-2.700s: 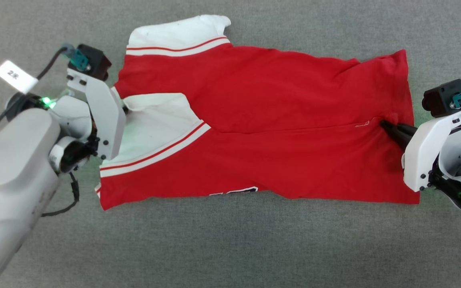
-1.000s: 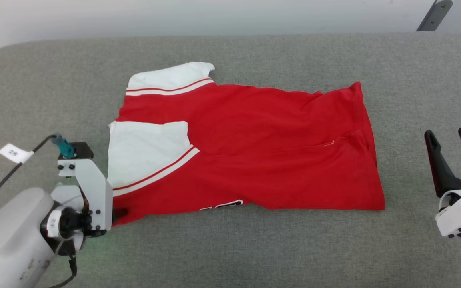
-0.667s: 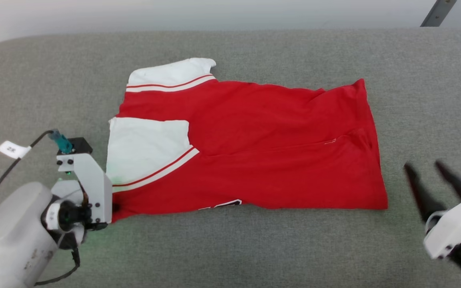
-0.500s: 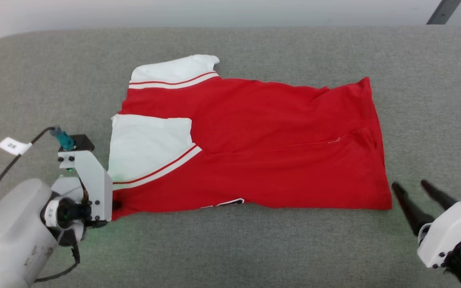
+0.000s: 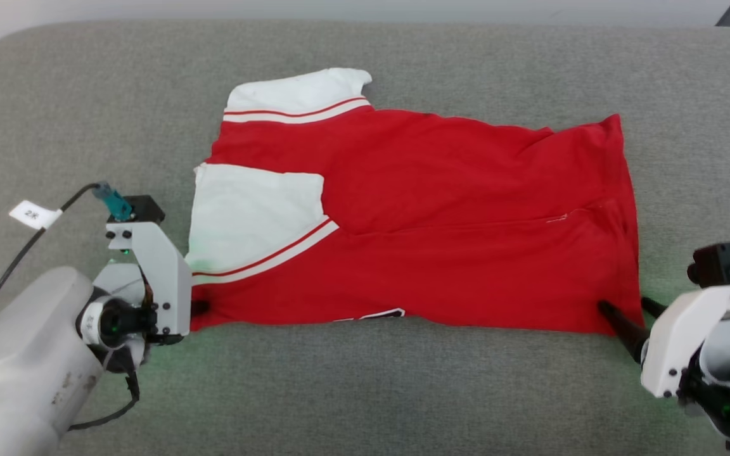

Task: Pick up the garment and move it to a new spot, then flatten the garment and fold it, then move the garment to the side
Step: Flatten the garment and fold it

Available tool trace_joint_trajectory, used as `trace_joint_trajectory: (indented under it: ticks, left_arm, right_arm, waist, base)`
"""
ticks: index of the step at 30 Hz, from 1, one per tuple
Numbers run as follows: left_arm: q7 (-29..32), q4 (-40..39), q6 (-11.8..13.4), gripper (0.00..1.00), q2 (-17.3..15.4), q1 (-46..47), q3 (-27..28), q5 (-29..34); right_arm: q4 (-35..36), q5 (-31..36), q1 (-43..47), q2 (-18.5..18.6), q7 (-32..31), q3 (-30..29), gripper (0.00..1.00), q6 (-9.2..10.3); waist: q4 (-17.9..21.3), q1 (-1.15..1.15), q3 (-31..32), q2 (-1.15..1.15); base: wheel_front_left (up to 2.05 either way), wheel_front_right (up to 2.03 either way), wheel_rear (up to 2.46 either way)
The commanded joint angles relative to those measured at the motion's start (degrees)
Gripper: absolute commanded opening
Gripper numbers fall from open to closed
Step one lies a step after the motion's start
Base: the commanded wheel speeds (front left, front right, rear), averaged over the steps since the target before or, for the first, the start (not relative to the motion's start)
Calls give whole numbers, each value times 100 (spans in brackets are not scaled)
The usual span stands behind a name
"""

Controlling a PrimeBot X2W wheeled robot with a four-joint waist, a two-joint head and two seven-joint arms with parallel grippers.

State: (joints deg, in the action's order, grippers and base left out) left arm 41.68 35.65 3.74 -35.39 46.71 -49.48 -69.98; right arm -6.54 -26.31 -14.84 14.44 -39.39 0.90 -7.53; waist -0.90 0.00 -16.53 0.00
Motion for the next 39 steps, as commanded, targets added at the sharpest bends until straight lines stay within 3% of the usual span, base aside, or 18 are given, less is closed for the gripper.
trace_joint_trajectory:
  ticks: [1, 3, 4, 5, 12, 22, 28, 39]
  left_arm:
    - [-118, 125, 24, 0, 152, -120, -95, 84]
    - [-129, 136, -5, 0, 174, -89, -100, 102]
    - [-142, 142, -23, 0, 184, -80, -105, 107]
    - [-148, 147, -26, 0, 195, -70, -109, 110]
    - [-185, 194, -94, 0, 181, -74, -88, 72]
    - [64, -299, 79, 0, -278, -277, -44, -11]
    - [181, -1092, 370, 0, -679, -486, -32, 8]
    - [338, -2897, 1190, 0, -1447, -1069, -43, 56]
  right_arm:
    - [-102, 35, -62, -3, -32, 53, 100, 9]
    - [-426, 58, -166, -27, -136, 98, 97, 9]
    - [-573, 50, -216, -45, -176, 141, 45, 9]
    - [-727, 28, -273, -65, -189, 142, 0, 10]
    - [-1182, 1, -520, 10, -154, 197, 0, 12]
    - [-784, -154, -273, 483, -371, 109, 0, 16]
    - [-242, -292, 0, 692, -705, 17, 0, 16]
    - [877, -475, 777, 878, -1456, -206, 0, 14]
  waist:
    - [-37, 0, -32, 0]
    - [-69, 0, -60, 0]
    - [-83, 0, -68, 0]
    - [-95, 0, -79, 0]
    - [-156, 0, -65, 0]
    - [-139, 0, 143, 0]
    - [-154, 0, 231, 0]
    - [-210, 0, 211, 0]
  base:
    - [0, 0, 0]
    - [0, 0, 0]
    - [0, 0, 0]
    - [0, 0, 0]
    - [0, 0, 0]
    - [0, 0, 0]
    - [0, 0, 0]
    - [0, 0, 0]
